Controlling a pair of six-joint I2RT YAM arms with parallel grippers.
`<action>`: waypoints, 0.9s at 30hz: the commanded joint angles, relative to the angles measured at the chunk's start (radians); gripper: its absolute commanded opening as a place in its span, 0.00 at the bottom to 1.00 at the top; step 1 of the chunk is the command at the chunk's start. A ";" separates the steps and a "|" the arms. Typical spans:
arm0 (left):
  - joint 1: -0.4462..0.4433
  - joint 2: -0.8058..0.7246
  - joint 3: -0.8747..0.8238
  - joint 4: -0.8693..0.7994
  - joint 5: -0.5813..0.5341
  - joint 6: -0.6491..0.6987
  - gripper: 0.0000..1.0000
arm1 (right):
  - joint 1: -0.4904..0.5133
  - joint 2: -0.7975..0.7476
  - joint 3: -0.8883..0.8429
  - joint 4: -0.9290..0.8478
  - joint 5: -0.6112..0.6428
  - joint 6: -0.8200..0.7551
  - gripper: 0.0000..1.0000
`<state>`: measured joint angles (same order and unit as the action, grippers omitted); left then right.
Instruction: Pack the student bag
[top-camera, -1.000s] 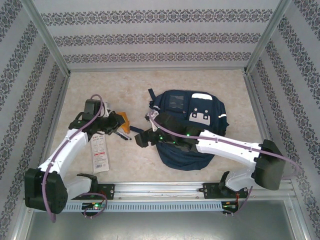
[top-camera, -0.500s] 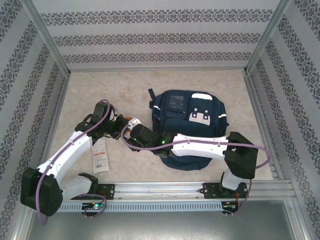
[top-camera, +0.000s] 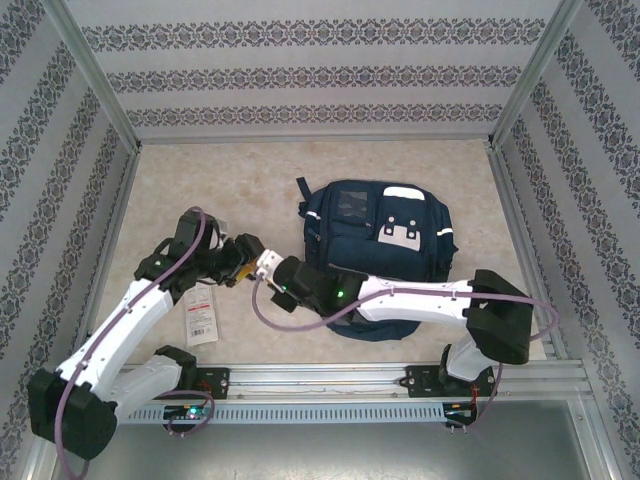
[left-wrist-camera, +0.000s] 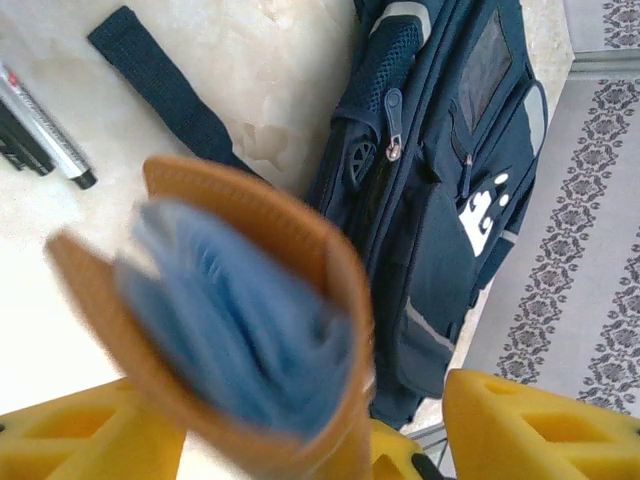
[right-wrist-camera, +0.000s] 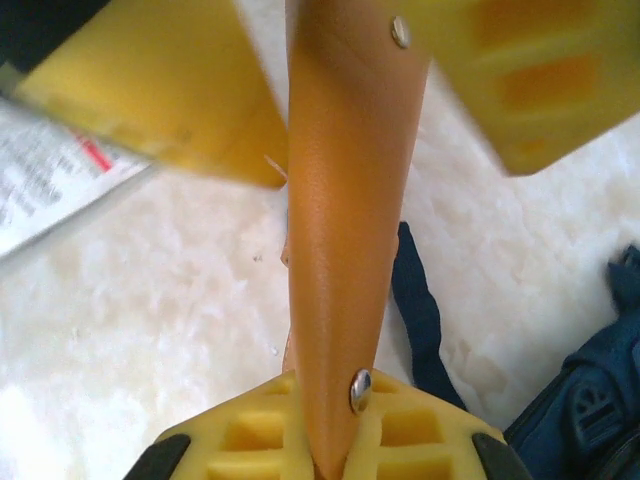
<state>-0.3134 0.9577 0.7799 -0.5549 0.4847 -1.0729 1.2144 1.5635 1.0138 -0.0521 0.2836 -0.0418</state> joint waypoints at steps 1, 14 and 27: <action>-0.011 -0.048 -0.011 -0.125 -0.035 0.039 0.68 | 0.027 -0.064 -0.054 0.071 0.021 -0.281 0.05; -0.013 -0.076 -0.112 -0.085 -0.060 -0.070 0.53 | 0.195 0.061 -0.010 0.222 0.360 -0.624 0.10; -0.013 -0.089 -0.102 0.086 0.053 0.140 0.08 | 0.236 -0.082 -0.046 -0.024 0.136 -0.350 0.65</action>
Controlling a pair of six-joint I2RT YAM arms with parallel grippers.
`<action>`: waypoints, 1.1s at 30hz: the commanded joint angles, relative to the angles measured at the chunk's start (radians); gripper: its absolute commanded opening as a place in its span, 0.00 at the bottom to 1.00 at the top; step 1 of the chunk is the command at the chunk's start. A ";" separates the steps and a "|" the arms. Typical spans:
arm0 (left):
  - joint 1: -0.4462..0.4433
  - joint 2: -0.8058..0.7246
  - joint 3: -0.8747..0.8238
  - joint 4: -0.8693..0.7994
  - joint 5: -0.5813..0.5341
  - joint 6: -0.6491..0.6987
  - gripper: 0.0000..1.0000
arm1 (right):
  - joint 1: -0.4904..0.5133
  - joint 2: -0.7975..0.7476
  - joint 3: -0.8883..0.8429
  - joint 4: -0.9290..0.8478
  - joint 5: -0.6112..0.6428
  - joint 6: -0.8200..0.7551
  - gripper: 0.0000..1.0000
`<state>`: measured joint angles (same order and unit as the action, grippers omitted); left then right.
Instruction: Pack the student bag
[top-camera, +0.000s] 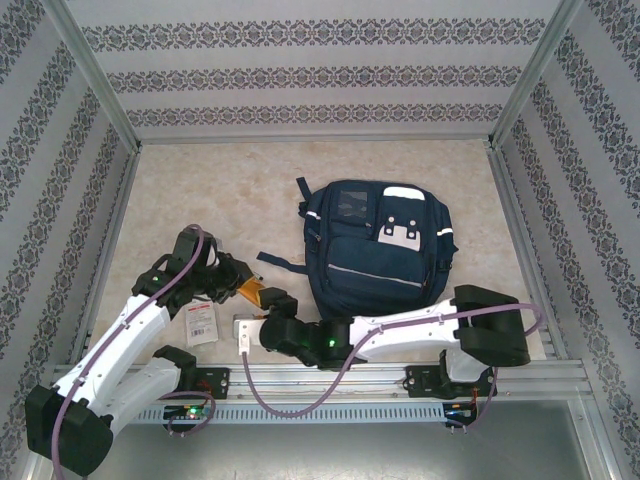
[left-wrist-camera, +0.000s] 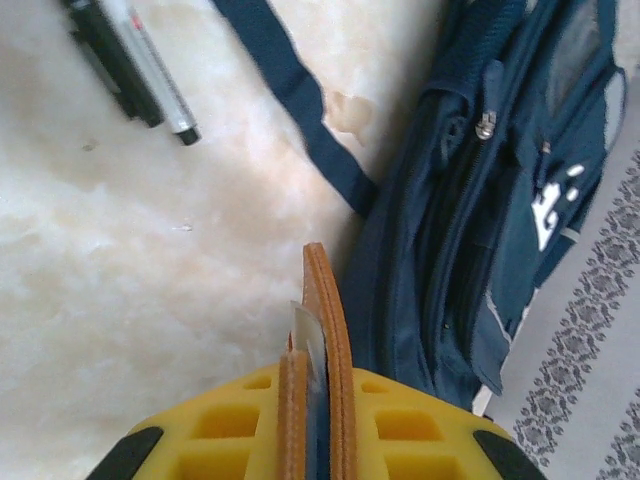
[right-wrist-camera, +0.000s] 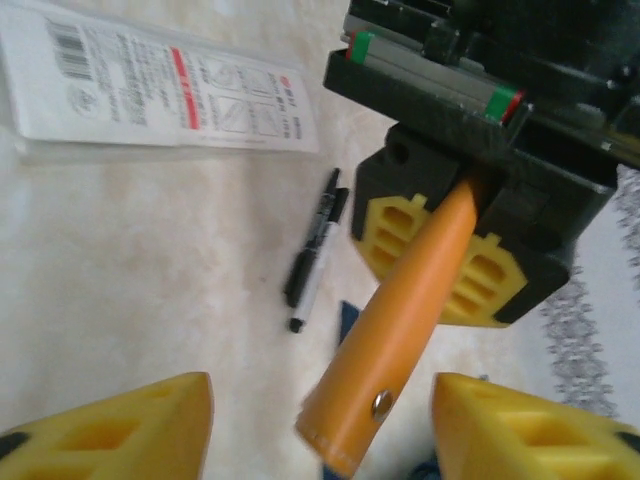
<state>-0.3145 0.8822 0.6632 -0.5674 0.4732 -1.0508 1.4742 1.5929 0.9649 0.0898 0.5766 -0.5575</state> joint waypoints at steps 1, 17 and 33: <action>-0.012 -0.017 0.013 0.126 0.093 0.160 0.07 | -0.048 -0.154 0.015 -0.233 -0.268 0.234 0.68; -0.053 -0.030 -0.072 0.900 0.600 0.185 0.00 | -0.621 -0.504 -0.178 -0.098 -1.249 1.180 0.89; -0.216 -0.052 -0.132 1.132 0.681 0.162 0.00 | -0.610 -0.452 -0.108 0.087 -1.574 1.217 0.52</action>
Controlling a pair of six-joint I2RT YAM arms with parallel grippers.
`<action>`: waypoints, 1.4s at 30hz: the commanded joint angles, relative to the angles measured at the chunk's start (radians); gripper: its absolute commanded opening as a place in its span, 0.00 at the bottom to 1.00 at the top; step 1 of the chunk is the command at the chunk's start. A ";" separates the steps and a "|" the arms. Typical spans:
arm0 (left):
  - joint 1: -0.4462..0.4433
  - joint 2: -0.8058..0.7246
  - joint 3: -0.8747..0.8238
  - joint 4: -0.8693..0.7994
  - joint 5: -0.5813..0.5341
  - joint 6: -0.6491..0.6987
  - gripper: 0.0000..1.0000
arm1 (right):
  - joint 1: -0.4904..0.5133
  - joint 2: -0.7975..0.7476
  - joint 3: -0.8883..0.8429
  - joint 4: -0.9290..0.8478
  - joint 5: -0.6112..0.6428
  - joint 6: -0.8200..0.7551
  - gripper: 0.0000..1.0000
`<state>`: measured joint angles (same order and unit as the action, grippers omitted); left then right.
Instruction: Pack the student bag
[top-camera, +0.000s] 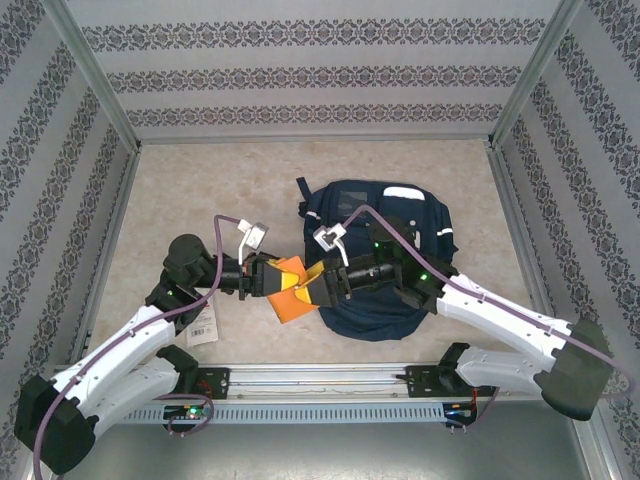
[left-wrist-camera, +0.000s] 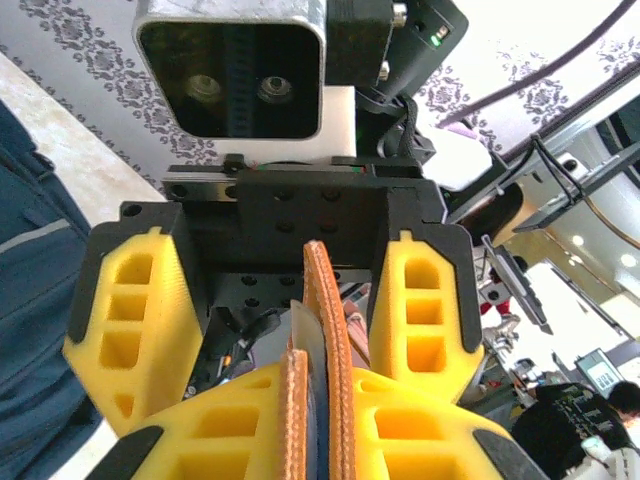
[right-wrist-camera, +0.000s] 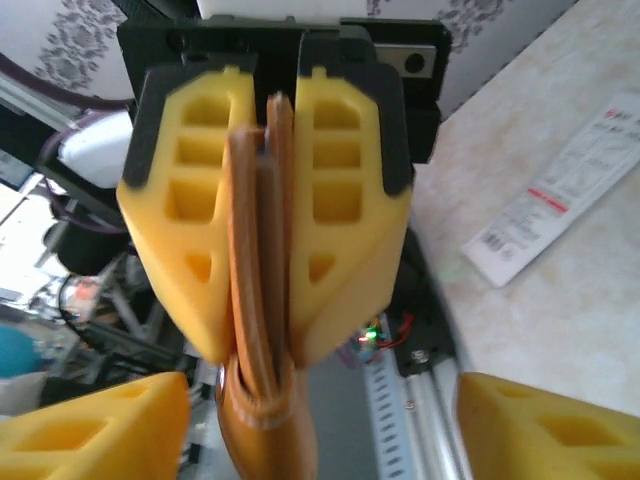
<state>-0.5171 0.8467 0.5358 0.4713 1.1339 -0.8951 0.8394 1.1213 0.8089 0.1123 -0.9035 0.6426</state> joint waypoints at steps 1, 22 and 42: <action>-0.013 -0.020 -0.002 0.076 0.013 0.020 0.05 | 0.028 0.031 0.053 0.059 -0.100 0.026 0.40; -0.181 0.036 0.226 -0.826 -0.850 0.793 0.65 | -0.176 -0.334 0.004 -0.942 1.200 -0.023 0.00; -0.434 0.635 0.567 -0.843 -1.123 1.370 0.69 | -0.267 -0.684 -0.035 -1.063 1.202 -0.102 0.00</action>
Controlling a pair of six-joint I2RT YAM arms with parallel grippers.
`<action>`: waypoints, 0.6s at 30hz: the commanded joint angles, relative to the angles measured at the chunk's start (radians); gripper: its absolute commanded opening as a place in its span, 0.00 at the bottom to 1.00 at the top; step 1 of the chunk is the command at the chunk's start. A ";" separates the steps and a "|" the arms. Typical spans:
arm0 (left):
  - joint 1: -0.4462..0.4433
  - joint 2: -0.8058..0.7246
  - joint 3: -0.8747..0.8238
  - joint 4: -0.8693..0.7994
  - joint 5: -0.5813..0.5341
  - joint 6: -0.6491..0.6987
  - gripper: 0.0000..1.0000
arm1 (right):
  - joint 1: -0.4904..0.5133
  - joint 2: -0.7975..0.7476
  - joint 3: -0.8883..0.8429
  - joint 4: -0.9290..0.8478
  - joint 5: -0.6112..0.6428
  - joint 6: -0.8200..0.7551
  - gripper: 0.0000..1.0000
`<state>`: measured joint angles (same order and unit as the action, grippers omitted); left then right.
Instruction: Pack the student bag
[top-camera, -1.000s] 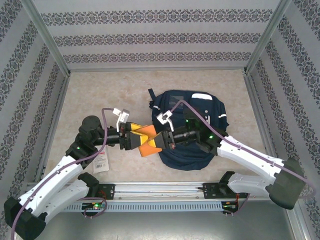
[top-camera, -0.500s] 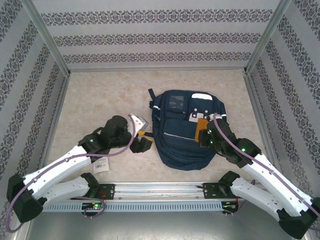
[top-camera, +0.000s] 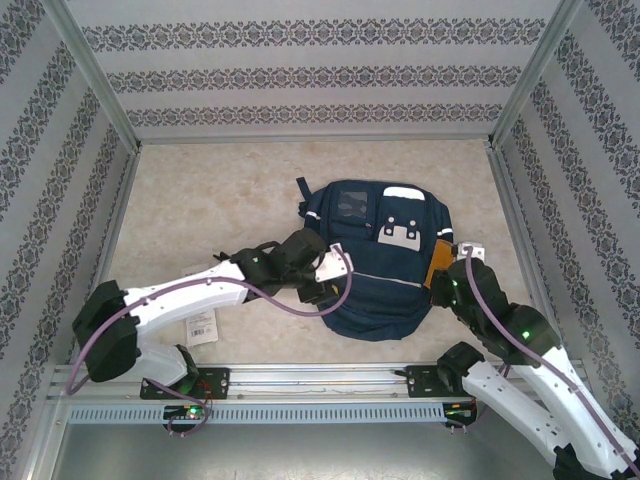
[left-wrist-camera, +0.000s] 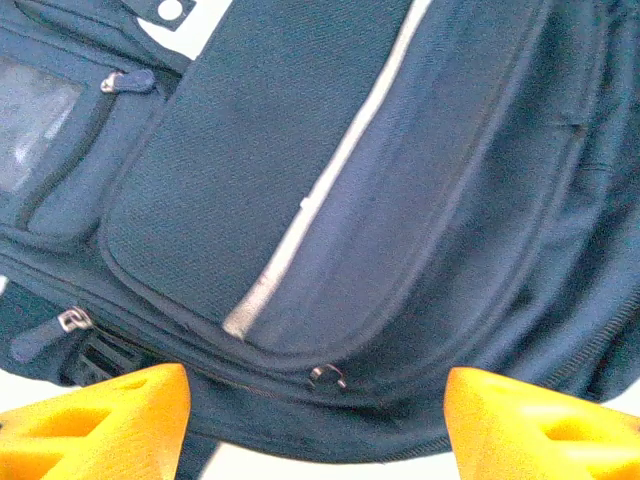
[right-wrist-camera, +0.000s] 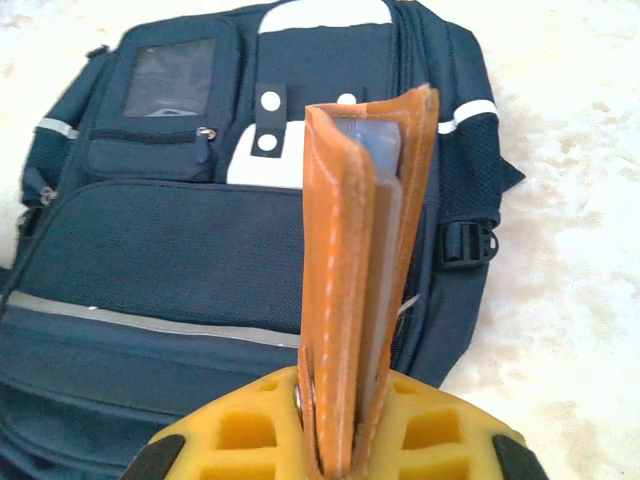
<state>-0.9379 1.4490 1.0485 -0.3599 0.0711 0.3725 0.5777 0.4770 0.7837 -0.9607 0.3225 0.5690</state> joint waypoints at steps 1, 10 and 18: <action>-0.013 0.057 0.063 -0.014 -0.048 0.132 0.70 | -0.006 -0.058 -0.012 0.014 -0.024 -0.030 0.00; -0.015 0.216 0.163 -0.118 0.041 0.309 0.82 | -0.006 -0.127 -0.037 0.033 -0.067 -0.076 0.00; -0.013 0.361 0.364 -0.243 -0.092 0.297 0.30 | -0.006 -0.107 -0.044 0.054 -0.109 -0.079 0.00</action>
<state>-0.9436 1.7870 1.3293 -0.5285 0.0525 0.6525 0.5777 0.3618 0.7486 -0.9390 0.2405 0.5079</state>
